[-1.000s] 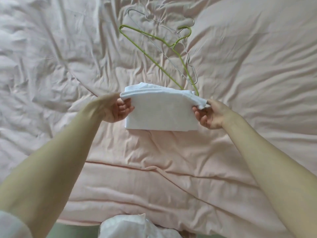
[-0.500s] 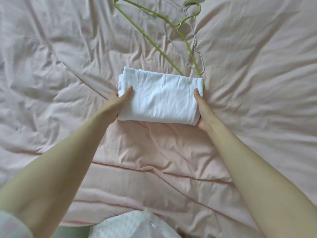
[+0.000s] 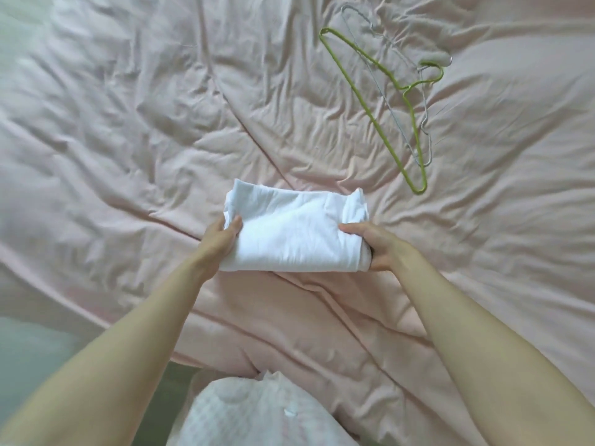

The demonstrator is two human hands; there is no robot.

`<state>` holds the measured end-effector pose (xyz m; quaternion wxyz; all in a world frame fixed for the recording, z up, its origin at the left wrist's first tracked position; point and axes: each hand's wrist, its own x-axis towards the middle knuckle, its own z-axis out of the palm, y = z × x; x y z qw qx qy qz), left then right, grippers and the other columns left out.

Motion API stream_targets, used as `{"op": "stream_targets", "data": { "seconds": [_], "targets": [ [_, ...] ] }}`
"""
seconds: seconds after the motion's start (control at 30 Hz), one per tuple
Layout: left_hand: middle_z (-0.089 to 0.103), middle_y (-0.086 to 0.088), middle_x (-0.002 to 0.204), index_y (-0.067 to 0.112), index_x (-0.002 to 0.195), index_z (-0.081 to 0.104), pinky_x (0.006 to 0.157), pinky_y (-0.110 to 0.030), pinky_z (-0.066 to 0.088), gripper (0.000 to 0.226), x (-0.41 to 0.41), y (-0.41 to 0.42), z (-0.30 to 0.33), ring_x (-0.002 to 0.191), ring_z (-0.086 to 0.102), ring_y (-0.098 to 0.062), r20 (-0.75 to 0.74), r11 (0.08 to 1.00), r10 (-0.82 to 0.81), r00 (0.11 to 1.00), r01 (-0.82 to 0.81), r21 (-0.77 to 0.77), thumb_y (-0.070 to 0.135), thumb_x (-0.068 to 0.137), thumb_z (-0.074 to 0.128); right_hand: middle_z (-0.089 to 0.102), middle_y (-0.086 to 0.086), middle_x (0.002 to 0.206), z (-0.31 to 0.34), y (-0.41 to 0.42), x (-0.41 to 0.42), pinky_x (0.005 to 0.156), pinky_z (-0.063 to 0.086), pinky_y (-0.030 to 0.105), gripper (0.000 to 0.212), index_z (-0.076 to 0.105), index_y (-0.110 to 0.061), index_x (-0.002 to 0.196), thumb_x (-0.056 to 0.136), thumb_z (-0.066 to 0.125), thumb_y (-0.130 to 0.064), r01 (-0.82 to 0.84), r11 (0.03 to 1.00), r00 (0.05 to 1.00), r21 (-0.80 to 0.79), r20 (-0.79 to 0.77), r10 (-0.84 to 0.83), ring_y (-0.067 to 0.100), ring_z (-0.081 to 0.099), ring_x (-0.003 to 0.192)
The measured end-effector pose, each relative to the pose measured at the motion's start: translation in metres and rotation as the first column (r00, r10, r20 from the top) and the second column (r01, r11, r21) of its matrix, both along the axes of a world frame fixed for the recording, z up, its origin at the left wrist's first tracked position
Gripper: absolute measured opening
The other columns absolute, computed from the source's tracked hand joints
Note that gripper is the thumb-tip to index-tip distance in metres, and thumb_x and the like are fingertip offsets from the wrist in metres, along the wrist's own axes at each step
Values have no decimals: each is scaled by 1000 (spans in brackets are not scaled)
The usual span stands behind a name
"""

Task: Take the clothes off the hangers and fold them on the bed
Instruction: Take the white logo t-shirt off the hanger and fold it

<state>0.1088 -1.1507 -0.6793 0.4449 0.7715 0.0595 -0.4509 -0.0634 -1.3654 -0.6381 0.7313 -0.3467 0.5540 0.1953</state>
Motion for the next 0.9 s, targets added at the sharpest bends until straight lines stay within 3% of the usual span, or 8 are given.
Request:
{"op": "stream_targets", "data": {
  "seconds": [0.1, 0.27, 0.4, 0.47, 0.63, 0.83, 0.87, 0.9],
  "targets": [
    [62, -1, 101, 17, 121, 54, 70, -28, 49, 26, -1, 50, 17, 84, 60, -15, -7, 982, 178, 984, -178, -68, 28, 99, 45, 69, 9, 108, 20, 34, 34, 80, 54, 40, 26, 59, -15, 115, 90, 59, -18, -161, 981, 986, -109, 27, 165, 26, 67, 92],
    [63, -3, 107, 19, 127, 51, 71, -31, 51, 29, -2, 187, 60, 88, 61, -21, 1, 884, 452, 892, -448, -136, 25, 100, 44, 70, 8, 104, 50, 145, 85, 77, 55, 37, 35, 61, -12, 119, 85, 65, -18, -377, 902, 908, -209, 108, 404, 24, 67, 86],
    [63, 2, 90, 15, 117, 53, 63, -30, 52, 19, -25, 298, 91, 74, 61, -14, 23, 768, 628, 778, -614, -179, 18, 100, 43, 71, 6, 105, 69, 242, 114, 81, 55, 42, 32, 63, -16, 115, 83, 68, -19, -521, 827, 806, -210, 197, 558, 25, 68, 93],
    [63, -1, 90, 12, 114, 53, 65, -29, 53, 17, -54, 371, 107, 74, 61, -15, 24, 668, 737, 676, -722, -177, 15, 100, 43, 73, 5, 100, 82, 314, 123, 80, 56, 41, 29, 64, -15, 111, 83, 69, -20, -634, 744, 716, -213, 202, 668, 24, 69, 91],
    [66, -11, 111, 8, 120, 55, 91, -47, 50, 26, -134, 523, 121, 98, 64, -30, -55, 375, 921, 386, -915, -149, 19, 97, 47, 71, 7, 98, 98, 477, 133, 78, 56, 42, 32, 63, -9, 106, 79, 74, -22, -839, 451, 427, -305, 145, 892, 26, 69, 87],
    [63, -10, 117, 13, 122, 54, 93, -47, 48, 31, -216, 622, 118, 105, 61, -29, -138, -40, 990, -20, -989, -141, 26, 94, 52, 67, 10, 102, 102, 629, 136, 78, 56, 46, 33, 60, -11, 105, 78, 74, -22, -940, 128, 89, -315, 137, 987, 29, 66, 91],
    [64, -6, 115, 15, 121, 54, 91, -45, 48, 30, -236, 647, 118, 104, 61, -26, -139, -141, 983, -120, -978, -156, 29, 94, 51, 68, 11, 104, 99, 672, 135, 80, 55, 48, 39, 59, -11, 108, 75, 77, -24, -953, 15, -21, -302, 116, 993, 30, 66, 93],
    [64, -3, 113, 18, 119, 54, 90, -43, 48, 28, -238, 649, 119, 104, 60, -24, -141, -152, 982, -128, -974, -168, 33, 95, 51, 68, 11, 107, 99, 679, 135, 83, 55, 50, 46, 59, -10, 111, 73, 79, -26, -954, -7, -38, -301, 97, 995, 32, 66, 95]
  ]
}}
